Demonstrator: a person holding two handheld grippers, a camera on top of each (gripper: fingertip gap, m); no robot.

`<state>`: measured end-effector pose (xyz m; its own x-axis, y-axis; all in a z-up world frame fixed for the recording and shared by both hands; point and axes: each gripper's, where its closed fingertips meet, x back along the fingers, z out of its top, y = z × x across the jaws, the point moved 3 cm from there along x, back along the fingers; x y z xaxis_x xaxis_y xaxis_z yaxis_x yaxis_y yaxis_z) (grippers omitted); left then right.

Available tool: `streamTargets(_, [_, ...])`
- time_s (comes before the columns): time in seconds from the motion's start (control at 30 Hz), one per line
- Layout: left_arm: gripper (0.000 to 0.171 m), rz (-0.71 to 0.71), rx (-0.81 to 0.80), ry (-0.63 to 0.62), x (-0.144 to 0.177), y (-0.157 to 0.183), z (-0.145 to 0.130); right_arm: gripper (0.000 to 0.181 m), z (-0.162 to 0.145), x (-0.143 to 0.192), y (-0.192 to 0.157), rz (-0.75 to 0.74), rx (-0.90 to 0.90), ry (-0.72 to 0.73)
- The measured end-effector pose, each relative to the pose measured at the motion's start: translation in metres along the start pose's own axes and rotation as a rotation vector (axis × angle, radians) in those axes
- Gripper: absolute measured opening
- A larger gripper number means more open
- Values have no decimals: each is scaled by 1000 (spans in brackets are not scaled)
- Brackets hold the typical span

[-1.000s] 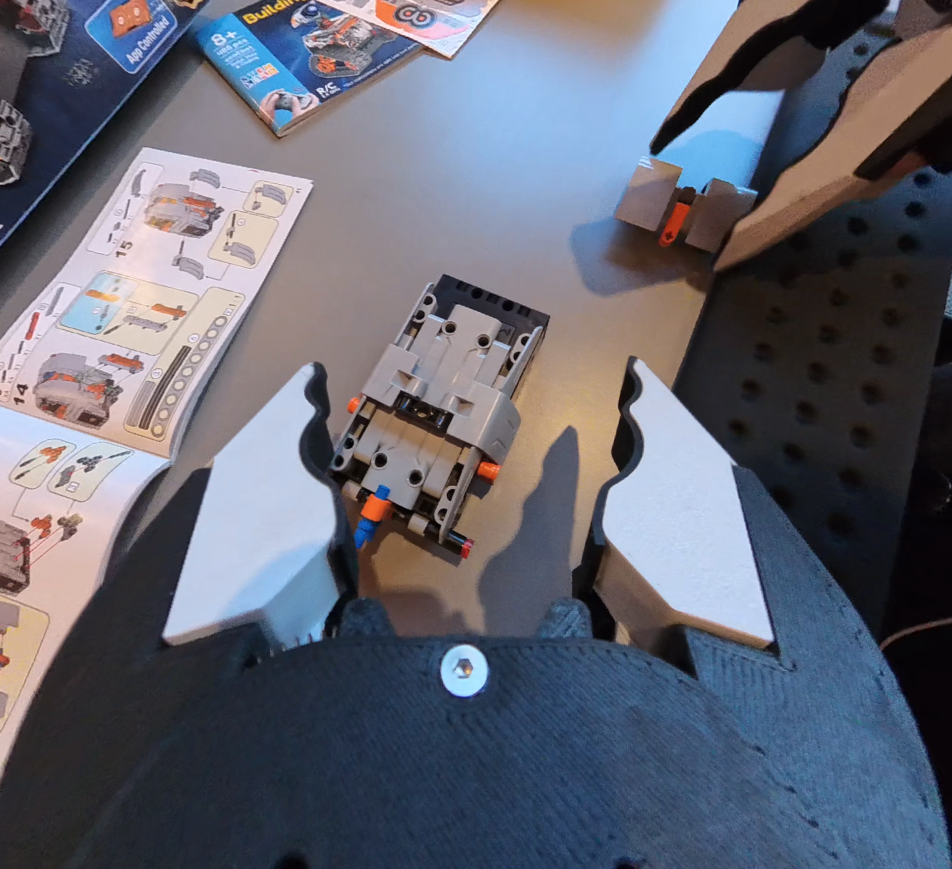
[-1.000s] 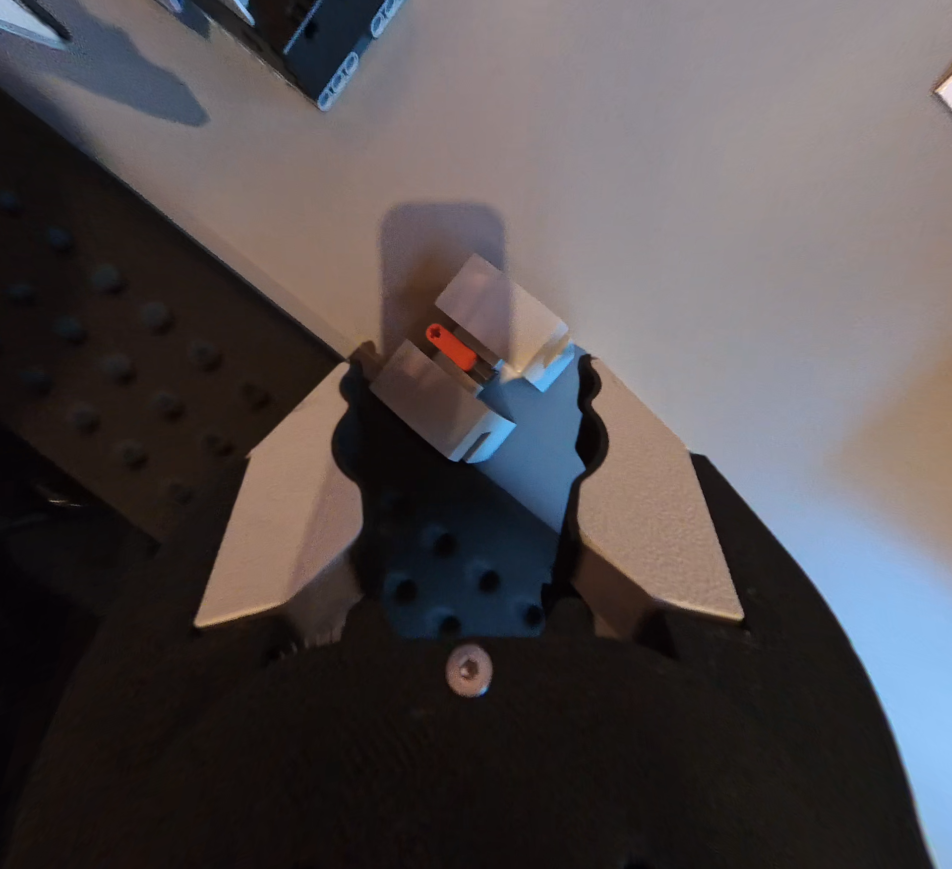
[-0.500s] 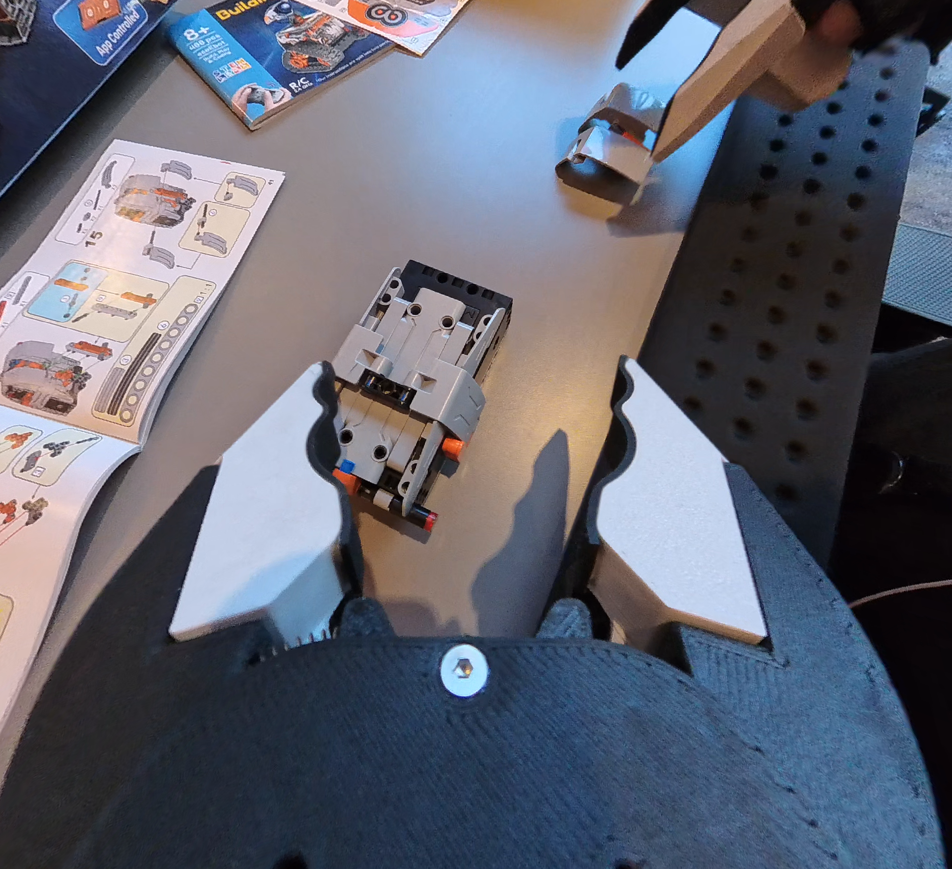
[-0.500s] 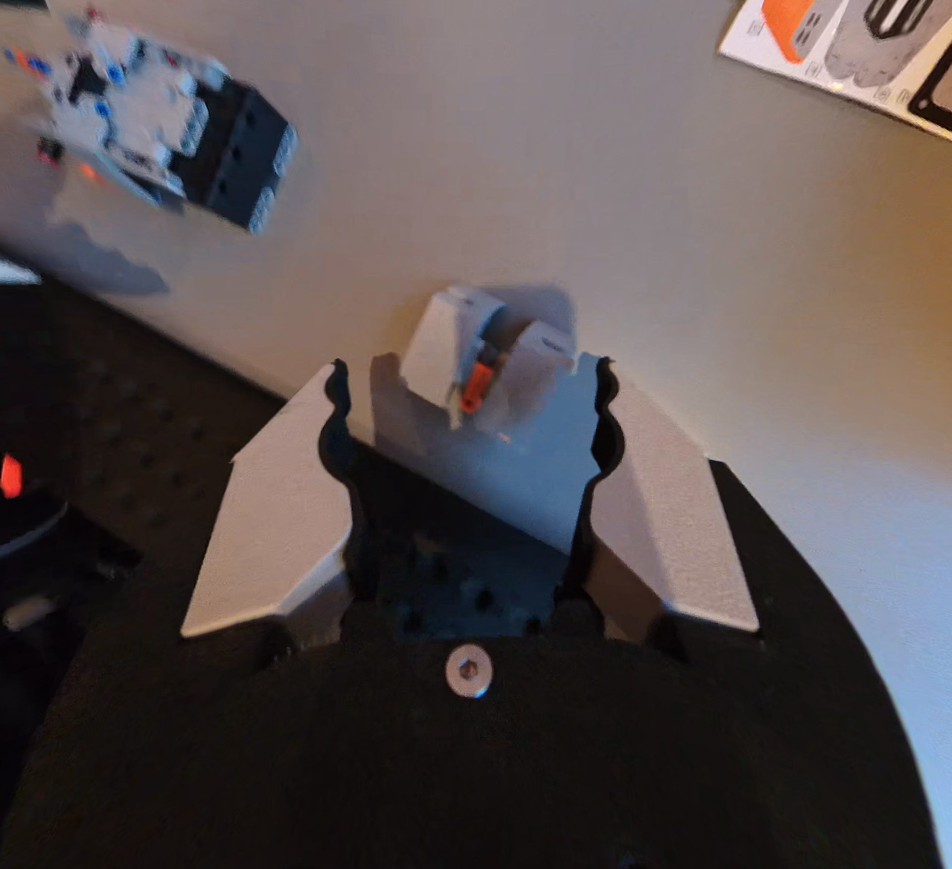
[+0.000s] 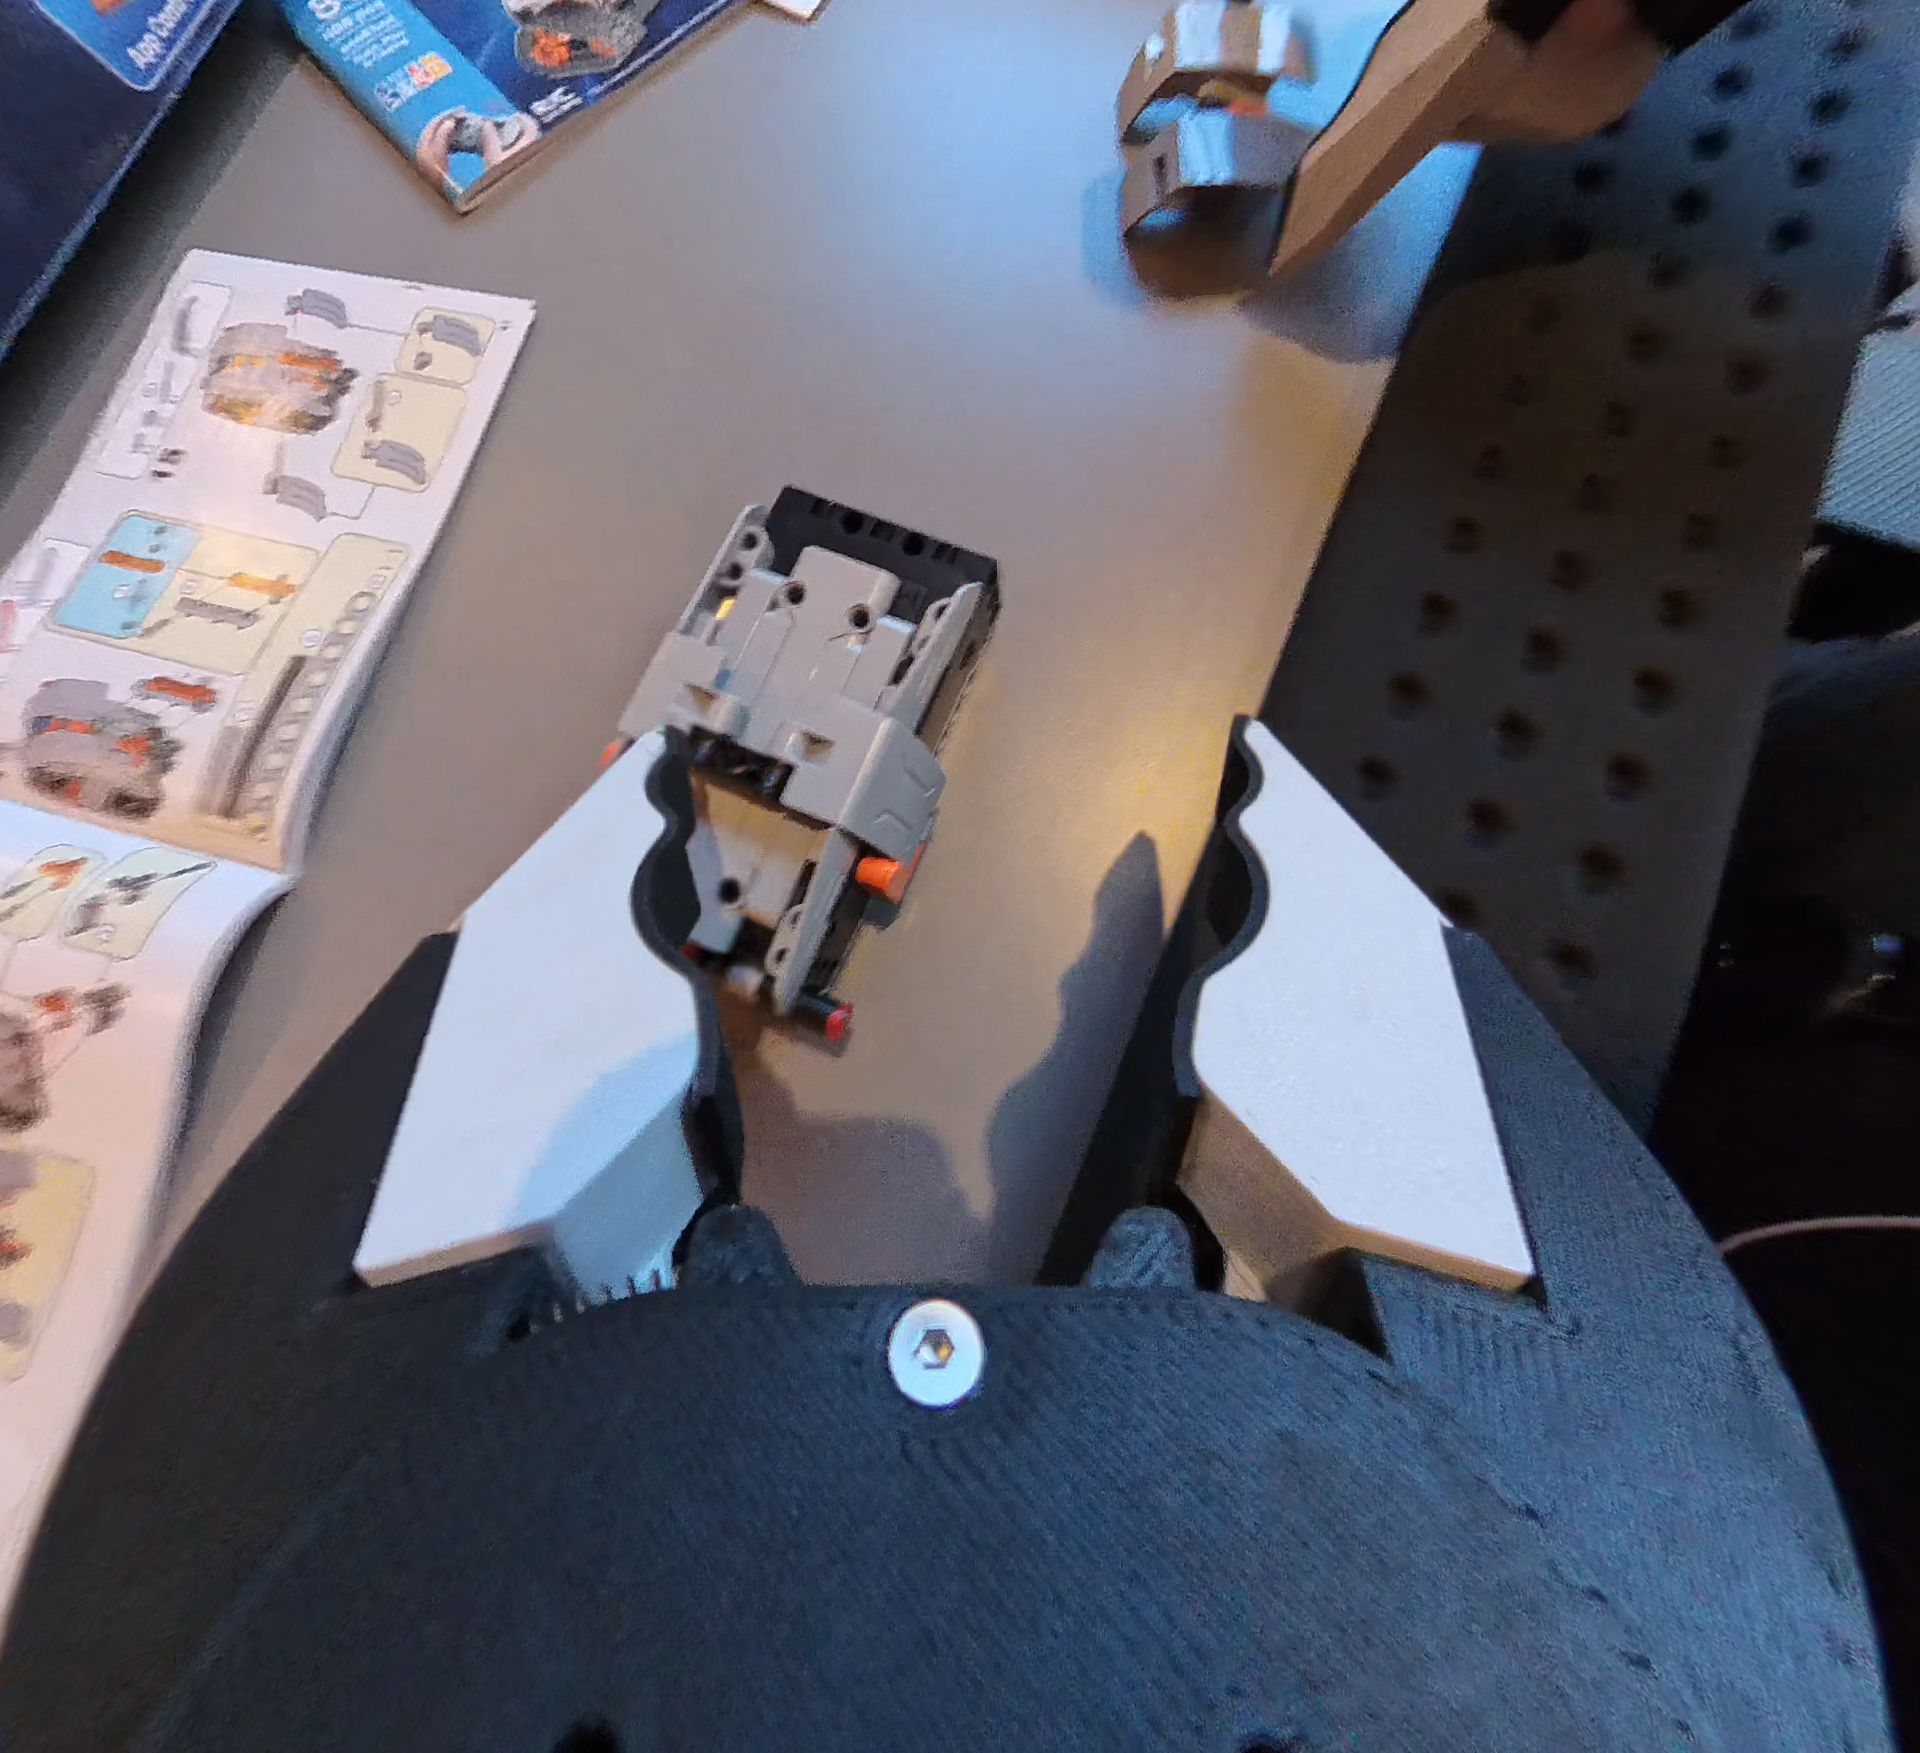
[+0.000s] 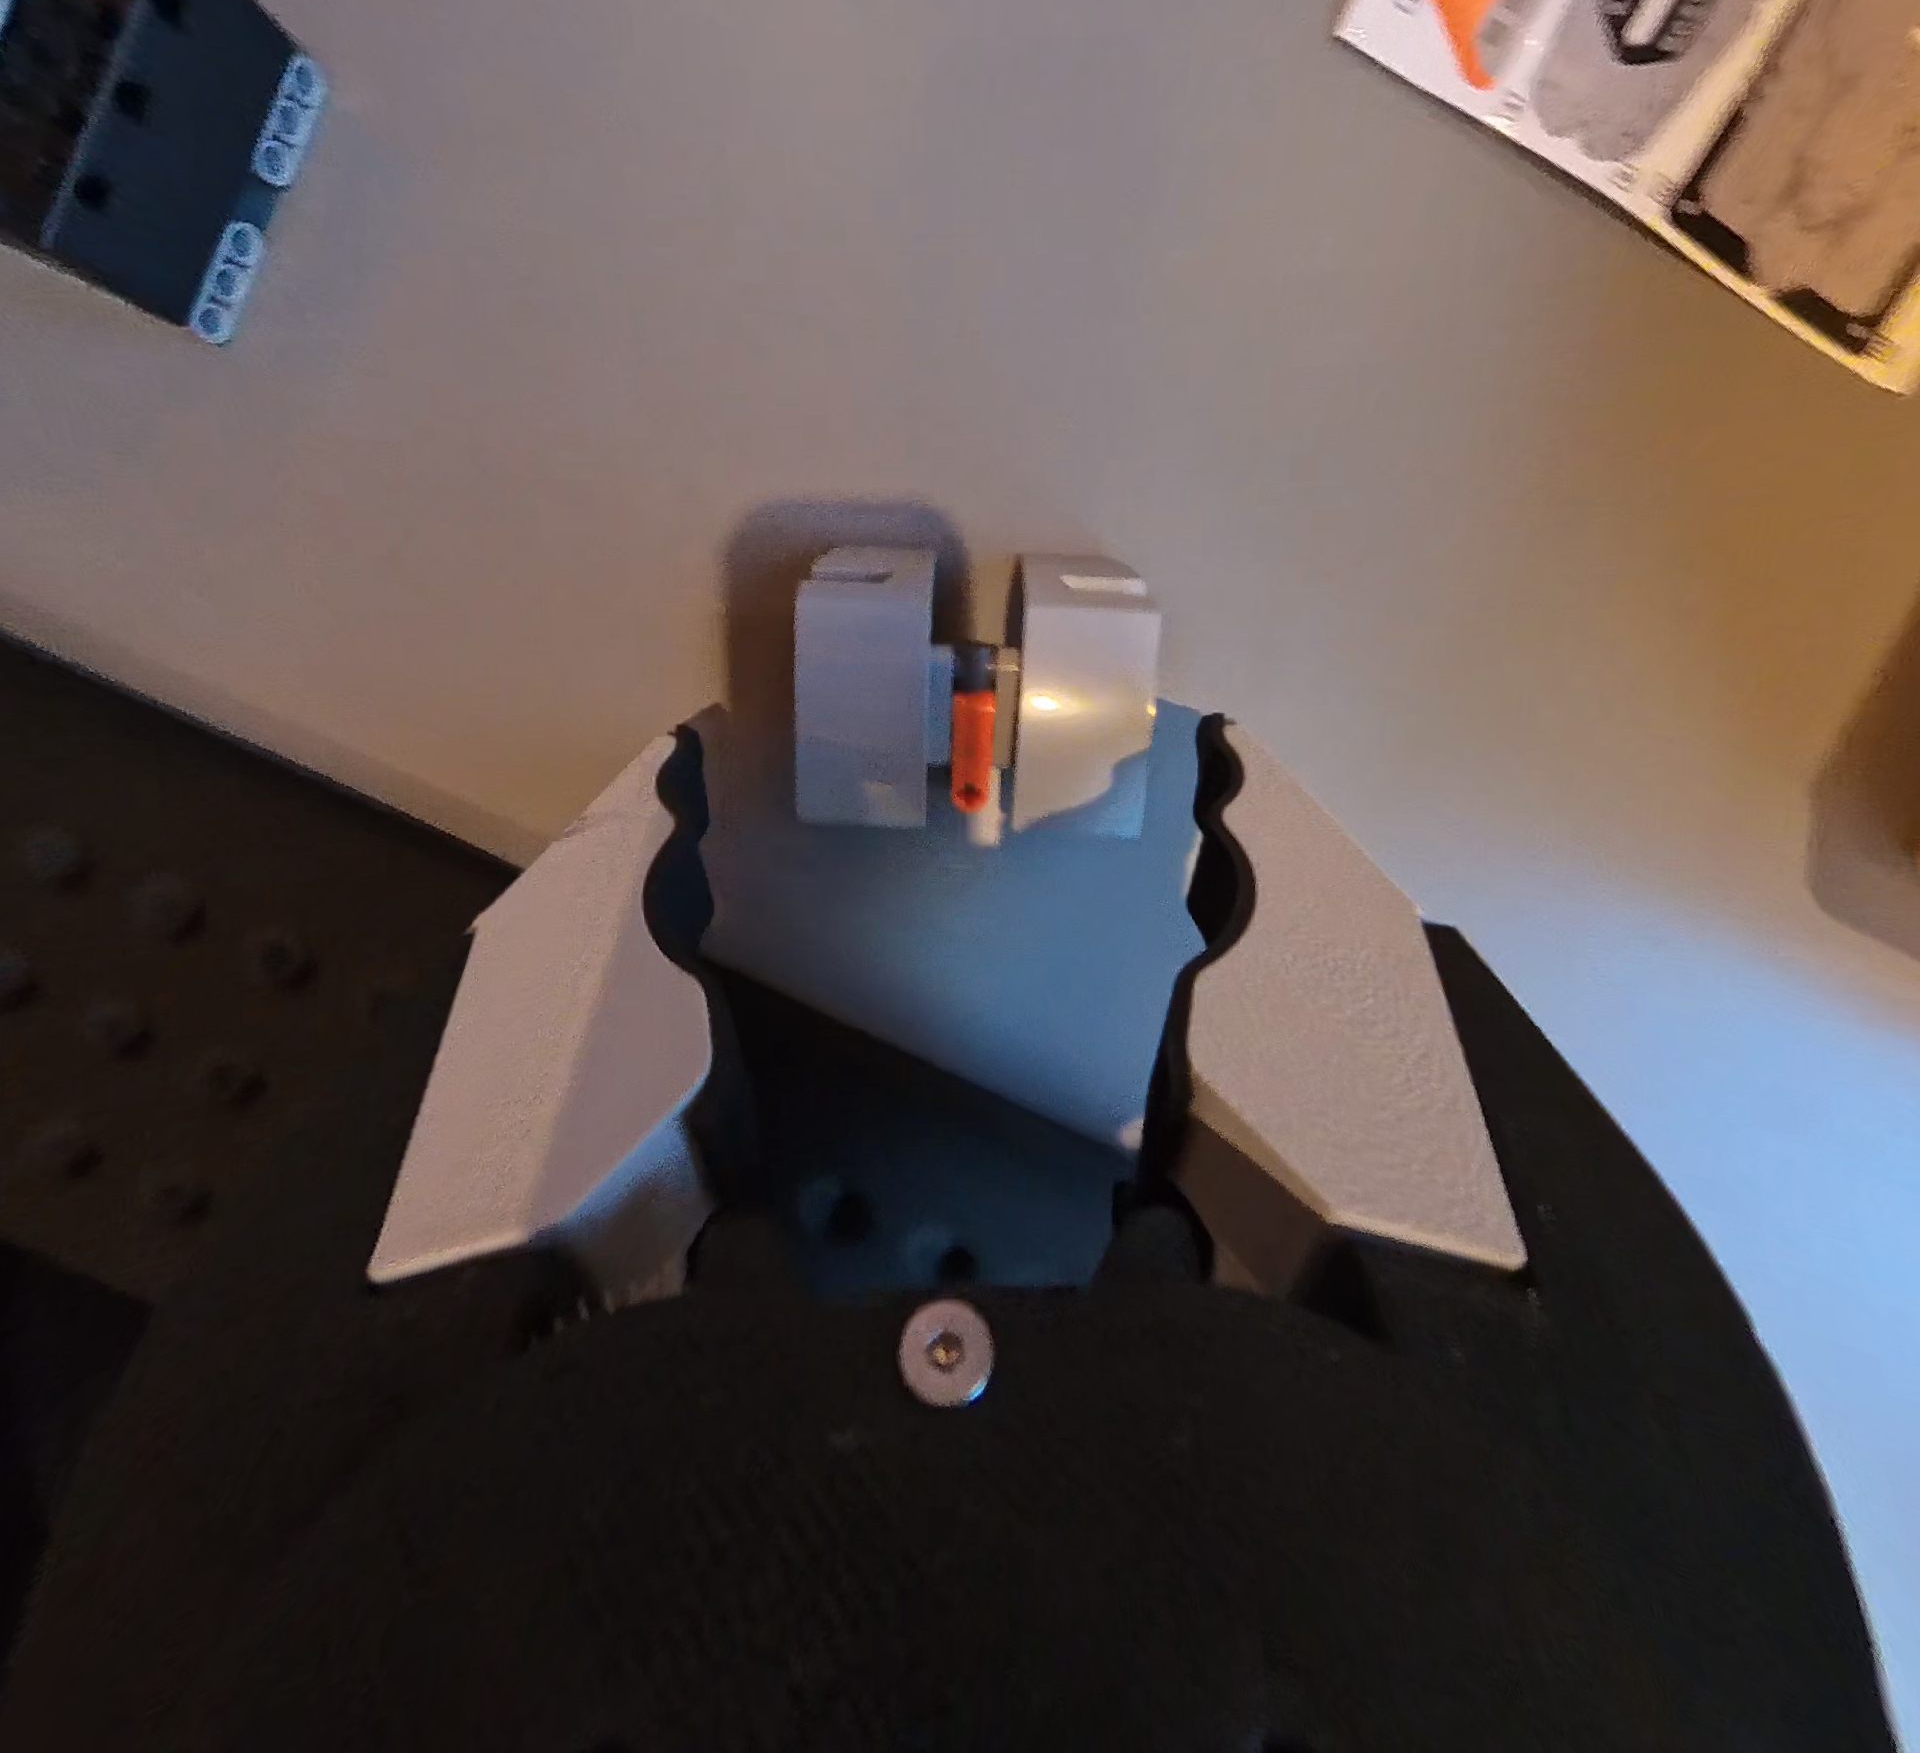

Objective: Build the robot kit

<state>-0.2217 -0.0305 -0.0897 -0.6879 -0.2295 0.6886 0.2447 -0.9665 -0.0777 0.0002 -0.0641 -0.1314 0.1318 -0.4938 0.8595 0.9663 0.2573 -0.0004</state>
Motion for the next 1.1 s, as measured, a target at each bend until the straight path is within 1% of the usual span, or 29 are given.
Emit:
streamTargets(0.07, [99, 93, -43, -57, 2, -13, -2, 95, -1, -10, -1, 54, 19, -45])
streamTargets(0.13, [97, 169, -46, -104, 5, -25, -3, 81, 2, -12, 5, 19, 60, -43])
streamTargets(0.2, [98, 225, -33, -123, 7, -34, -3, 72, 4, -12, 3, 29, 67, -46])
streamTargets(0.33, [98, 318, -34, -131, 11, -45, -3, 72, 6, -12, -1, 35, 101, -59])
streamTargets(0.43, [96, 337, -30, -129, 12, -47, -3, 72, 12, -9, -5, 6, 189, -49])
streamTargets(0.5, [90, 328, -14, -130, 13, -46, -4, 72, 18, -5, -11, 4, 250, -30])
streamTargets(0.67, [90, 334, 6, -118, 21, -47, -5, 72, 40, 5, -32, 4, 382, 44])
streamTargets(0.73, [91, 344, 41, -115, 29, -52, -12, 72, 53, 11, -42, 4, 431, 75])
streamTargets(0.8, [91, 346, 125, -90, 43, -60, -24, 72, 68, 18, -55, 21, 475, 103])
streamTargets(0.87, [90, 354, 232, -48, 58, -69, -39, 72, 85, 23, -68, 28, 530, 121])
streamTargets(0.93, [89, 359, 306, -29, 70, -75, -58, 72, 105, 28, -83, 28, 603, 154])
streamTargets(1.03, [90, 293, 412, 17, 78, -74, -76, 72, 132, 28, -125, 131, 708, 209])
streamTargets(1.1, [91, 251, 455, 42, 79, -72, -82, 72, 141, 22, -158, 258, 793, 229])
